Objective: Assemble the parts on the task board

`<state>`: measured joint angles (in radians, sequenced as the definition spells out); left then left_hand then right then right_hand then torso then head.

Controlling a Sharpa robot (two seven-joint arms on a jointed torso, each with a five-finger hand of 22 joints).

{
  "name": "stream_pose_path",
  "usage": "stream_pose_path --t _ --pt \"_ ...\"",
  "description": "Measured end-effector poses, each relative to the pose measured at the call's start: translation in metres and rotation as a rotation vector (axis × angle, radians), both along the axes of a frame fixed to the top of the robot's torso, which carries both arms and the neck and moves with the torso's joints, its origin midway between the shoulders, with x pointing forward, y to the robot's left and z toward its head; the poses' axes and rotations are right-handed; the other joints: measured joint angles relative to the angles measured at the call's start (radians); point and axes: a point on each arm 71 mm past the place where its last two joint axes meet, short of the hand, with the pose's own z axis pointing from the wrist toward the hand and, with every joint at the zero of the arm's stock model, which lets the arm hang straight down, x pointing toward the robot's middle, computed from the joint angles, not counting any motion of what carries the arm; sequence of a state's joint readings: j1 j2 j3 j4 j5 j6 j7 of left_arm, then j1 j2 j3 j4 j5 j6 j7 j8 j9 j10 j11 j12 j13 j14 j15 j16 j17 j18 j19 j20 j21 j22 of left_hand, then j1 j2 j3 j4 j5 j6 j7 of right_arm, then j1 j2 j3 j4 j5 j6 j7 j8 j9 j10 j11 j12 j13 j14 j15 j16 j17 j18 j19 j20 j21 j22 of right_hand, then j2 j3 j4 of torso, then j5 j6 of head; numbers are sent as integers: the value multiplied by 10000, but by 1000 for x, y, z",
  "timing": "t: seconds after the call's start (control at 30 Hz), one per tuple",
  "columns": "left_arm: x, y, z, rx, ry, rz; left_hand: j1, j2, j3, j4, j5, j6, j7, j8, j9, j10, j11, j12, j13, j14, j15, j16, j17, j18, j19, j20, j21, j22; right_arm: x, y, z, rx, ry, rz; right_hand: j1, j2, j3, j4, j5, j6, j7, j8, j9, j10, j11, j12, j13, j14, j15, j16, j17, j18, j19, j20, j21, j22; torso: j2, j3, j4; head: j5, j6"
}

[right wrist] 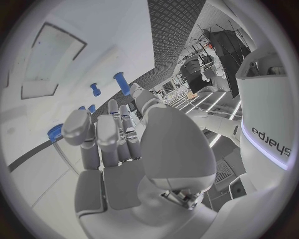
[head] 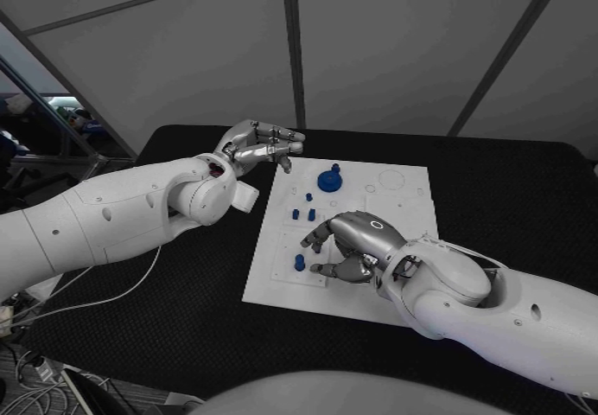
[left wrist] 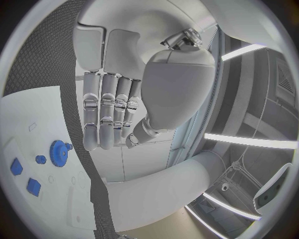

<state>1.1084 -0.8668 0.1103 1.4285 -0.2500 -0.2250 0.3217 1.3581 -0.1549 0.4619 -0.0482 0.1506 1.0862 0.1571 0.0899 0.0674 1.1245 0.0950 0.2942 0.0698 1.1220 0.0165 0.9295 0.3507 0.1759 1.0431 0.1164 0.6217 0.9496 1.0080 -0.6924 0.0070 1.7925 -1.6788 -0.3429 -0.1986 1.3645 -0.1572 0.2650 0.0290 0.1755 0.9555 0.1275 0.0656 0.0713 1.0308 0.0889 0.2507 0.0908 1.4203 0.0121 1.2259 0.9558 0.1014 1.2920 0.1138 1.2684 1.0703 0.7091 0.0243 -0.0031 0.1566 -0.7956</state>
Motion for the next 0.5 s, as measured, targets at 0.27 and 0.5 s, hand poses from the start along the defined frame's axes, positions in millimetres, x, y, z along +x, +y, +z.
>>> stream_pose_path --t 0.27,0.5 --pt "0 3 0 24 4 43 0 0 0 0 0 0 0 0 0 0 0 0 0 0 0 0 1 0 0 0 0 1 5 -37 13 543 -13 -867 96 97 59 169 0 875 212 313 127 1163 -149 586 114 243 -196 308 336 -2 385 -118 321 448 0 4 0 -227 110" --pt "-1 6 0 58 9 105 0 0 0 0 0 0 0 0 0 0 0 0 0 0 0 0 1 0 0 0 0 -8 17 -98 26 786 816 -2630 -1153 -324 -1099 1078 769 1418 -200 882 312 2854 -636 2502 1495 444 -565 906 1373 -181 1102 -505 1034 1552 -12 -1 -32 -769 289"
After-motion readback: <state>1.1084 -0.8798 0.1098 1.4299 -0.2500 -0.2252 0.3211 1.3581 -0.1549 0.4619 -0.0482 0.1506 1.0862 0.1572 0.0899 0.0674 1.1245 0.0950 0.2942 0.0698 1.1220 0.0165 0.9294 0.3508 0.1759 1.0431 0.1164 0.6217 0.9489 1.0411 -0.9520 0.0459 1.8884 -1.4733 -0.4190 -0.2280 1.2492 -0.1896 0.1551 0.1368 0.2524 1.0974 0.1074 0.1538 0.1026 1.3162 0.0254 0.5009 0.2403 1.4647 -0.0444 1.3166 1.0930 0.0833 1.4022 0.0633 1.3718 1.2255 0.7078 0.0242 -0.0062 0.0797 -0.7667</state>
